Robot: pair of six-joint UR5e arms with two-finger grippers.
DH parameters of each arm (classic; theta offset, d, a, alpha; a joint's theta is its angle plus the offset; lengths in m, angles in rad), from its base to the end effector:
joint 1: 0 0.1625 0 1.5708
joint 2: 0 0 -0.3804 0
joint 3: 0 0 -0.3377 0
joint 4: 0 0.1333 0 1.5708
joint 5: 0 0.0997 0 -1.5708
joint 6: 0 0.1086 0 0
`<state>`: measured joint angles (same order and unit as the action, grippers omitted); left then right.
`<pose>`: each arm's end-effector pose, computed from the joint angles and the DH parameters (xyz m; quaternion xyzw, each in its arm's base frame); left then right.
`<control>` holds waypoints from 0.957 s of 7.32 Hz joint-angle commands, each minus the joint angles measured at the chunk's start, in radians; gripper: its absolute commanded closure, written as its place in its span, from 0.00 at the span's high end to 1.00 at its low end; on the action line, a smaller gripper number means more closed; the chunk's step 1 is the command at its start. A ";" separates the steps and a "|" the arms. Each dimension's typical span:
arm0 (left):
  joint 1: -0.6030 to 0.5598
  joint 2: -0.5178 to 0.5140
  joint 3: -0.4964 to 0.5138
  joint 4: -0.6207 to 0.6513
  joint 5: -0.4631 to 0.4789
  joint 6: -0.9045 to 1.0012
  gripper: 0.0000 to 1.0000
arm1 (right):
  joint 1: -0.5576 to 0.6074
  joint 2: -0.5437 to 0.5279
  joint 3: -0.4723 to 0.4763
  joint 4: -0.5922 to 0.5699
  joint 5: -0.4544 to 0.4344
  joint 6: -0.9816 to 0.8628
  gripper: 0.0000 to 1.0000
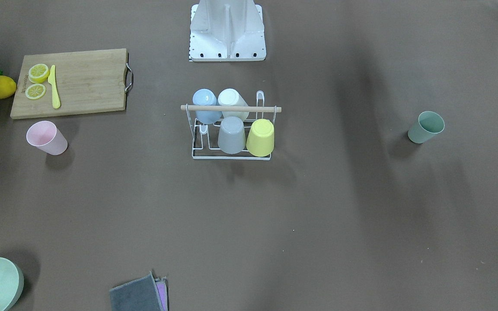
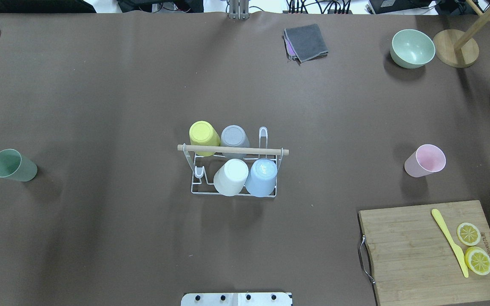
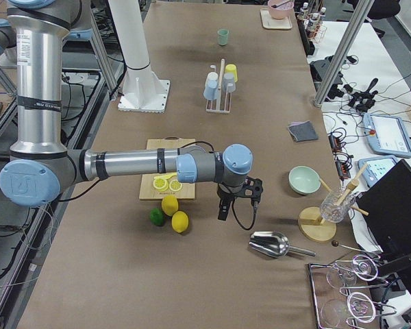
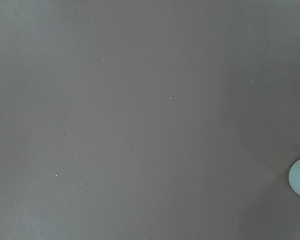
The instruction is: Place cup on cup holder
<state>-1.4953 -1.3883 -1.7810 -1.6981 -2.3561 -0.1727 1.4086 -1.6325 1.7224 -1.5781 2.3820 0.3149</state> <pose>-0.0278 -0.3821 0.5877 0.0238 0.3874 -0.0152 0.9215 -0.0137 -0.4217 0.5782 -0.0563 -0.3920 0.0538 0.9167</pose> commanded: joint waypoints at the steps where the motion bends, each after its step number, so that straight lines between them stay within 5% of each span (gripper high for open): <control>1: 0.004 -0.062 0.002 0.005 0.003 -0.004 0.98 | -0.068 0.107 -0.024 -0.078 0.009 0.023 0.98; 7: 0.119 -0.505 0.149 0.240 0.069 -0.048 0.98 | -0.161 0.388 -0.190 -0.353 0.072 0.010 0.98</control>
<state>-1.3874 -1.8012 -1.6781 -1.5154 -2.2899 -0.2123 1.2702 -1.2855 1.5732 -1.8898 2.4384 0.3317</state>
